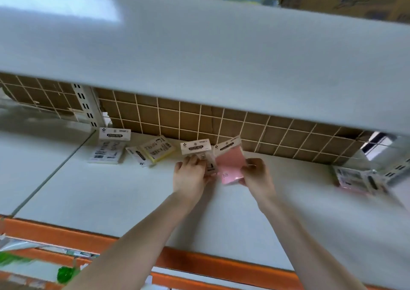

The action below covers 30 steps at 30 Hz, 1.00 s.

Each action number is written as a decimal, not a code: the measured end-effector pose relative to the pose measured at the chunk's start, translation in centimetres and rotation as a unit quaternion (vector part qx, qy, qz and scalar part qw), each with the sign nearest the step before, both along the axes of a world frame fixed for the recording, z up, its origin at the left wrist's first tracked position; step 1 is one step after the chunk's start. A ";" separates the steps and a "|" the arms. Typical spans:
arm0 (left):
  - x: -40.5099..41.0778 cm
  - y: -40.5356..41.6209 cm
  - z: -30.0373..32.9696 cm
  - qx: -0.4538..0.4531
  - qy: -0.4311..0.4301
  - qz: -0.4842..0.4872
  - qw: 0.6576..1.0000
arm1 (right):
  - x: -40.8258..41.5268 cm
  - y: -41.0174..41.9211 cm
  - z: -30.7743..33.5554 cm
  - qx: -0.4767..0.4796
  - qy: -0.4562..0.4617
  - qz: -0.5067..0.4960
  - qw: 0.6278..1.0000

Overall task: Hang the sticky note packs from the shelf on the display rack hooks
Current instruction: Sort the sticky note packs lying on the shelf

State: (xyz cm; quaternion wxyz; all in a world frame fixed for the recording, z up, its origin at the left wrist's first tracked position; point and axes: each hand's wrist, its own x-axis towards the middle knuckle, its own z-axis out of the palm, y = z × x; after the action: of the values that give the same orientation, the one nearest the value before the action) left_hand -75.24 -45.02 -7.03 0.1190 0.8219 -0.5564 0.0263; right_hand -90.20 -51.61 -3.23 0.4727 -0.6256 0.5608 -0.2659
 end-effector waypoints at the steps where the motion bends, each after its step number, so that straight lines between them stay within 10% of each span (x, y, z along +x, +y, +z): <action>1: 0.0 0.1 0.1 -0.001 -0.016 -0.004 1.000 | -0.4 0.3 0.1 0.008 0.000 0.006 1.000; 11: -0.9 5.7 2.2 -0.101 -0.078 -0.125 0.984 | -2.2 2.9 0.7 0.067 -0.122 0.002 0.990; 15: -0.3 7.7 2.2 -0.218 0.117 -0.026 0.969 | -3.0 3.5 0.7 0.166 -0.316 -0.061 0.932; 23: -2.6 7.4 3.4 -0.347 0.665 0.132 0.648 | -3.3 5.9 0.2 0.355 -0.432 -0.095 0.824; 27: -5.4 7.3 3.4 -0.335 0.742 0.122 0.567 | -3.9 6.6 -0.4 0.325 -0.412 -0.107 0.844; 30: -7.4 7.4 3.3 -0.297 0.763 0.078 0.569 | -5.0 6.8 -0.5 0.286 -0.420 -0.130 0.852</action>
State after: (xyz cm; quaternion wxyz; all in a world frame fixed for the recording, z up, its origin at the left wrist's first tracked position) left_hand -82.65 -37.63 -3.74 0.7344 0.4955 -0.1535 -0.4377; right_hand -95.22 -44.84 -3.77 0.7821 -0.2129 0.4367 -0.3903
